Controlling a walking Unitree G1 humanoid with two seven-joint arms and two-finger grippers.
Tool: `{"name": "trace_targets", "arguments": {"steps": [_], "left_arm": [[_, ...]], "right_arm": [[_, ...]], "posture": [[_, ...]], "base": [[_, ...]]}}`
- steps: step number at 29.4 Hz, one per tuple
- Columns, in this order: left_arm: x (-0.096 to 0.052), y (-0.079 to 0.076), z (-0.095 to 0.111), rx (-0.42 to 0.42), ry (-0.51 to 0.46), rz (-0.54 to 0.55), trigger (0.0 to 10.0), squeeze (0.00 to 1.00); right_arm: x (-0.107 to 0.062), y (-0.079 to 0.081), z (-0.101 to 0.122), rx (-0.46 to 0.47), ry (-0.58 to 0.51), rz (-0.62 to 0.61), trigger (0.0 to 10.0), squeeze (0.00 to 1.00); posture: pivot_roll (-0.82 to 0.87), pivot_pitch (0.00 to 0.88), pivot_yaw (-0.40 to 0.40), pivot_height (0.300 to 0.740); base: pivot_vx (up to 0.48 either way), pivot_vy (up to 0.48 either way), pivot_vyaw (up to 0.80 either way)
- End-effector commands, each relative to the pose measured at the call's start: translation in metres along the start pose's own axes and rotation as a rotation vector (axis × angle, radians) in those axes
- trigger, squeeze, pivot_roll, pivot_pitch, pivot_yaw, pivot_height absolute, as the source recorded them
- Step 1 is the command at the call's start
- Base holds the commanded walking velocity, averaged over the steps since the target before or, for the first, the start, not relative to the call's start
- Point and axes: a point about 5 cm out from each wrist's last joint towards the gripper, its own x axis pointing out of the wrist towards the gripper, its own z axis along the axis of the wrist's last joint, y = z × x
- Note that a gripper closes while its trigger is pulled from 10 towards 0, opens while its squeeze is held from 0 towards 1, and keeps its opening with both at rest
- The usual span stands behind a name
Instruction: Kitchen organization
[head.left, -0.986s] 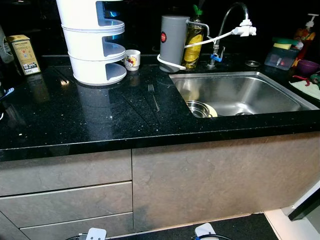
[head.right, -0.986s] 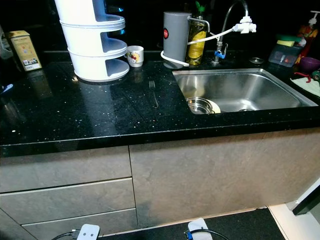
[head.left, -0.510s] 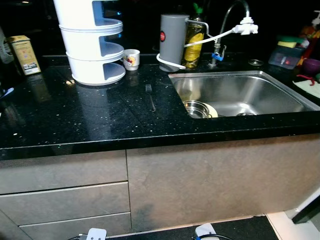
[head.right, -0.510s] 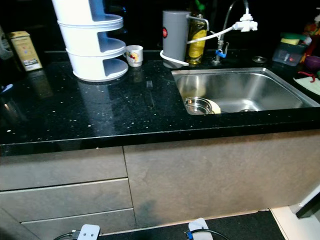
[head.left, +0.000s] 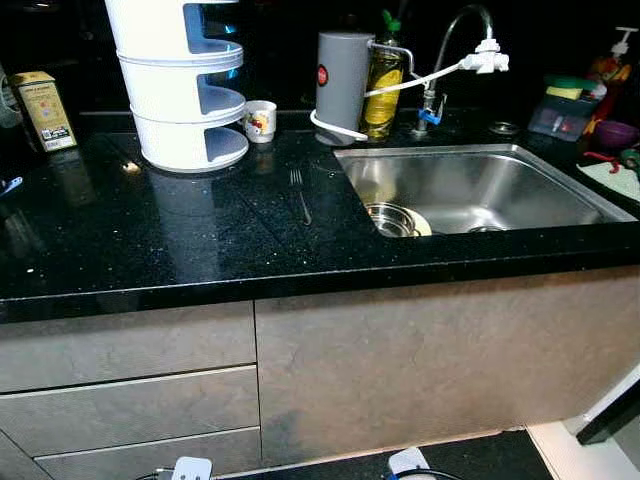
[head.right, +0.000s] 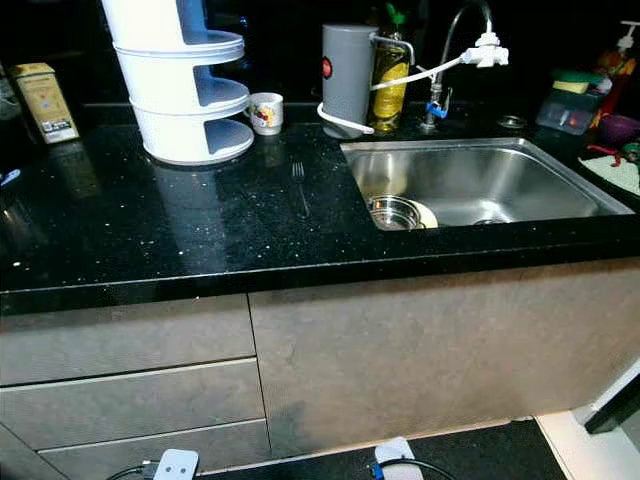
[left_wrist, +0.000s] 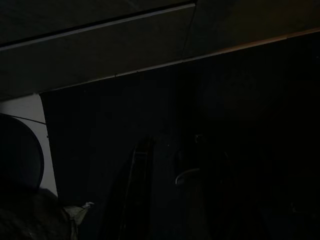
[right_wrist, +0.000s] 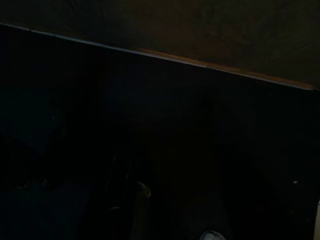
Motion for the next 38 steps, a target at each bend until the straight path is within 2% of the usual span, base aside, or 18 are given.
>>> {"name": "trace_targets", "arguments": {"steps": [1,38], "left_arm": [[-0.0022,0.0013,-0.0068,-0.003,0.028,0.003,10.0,0.0],[-0.0039,0.0043,-0.0099,0.012,0.034,0.019,10.0,0.0]], "right_arm": [[-0.0028,0.0022,-0.0116,0.001,0.047,0.005,10.0,0.0],[-0.0031,0.0024,-0.0135,-0.041,0.063,0.015,10.0,0.0]], "posture": [[0.02,0.135,-0.034,0.74],[0.02,0.122,-0.04,0.74]], "base": [[0.0,0.0,0.0],[0.0,0.0,0.0]]}}
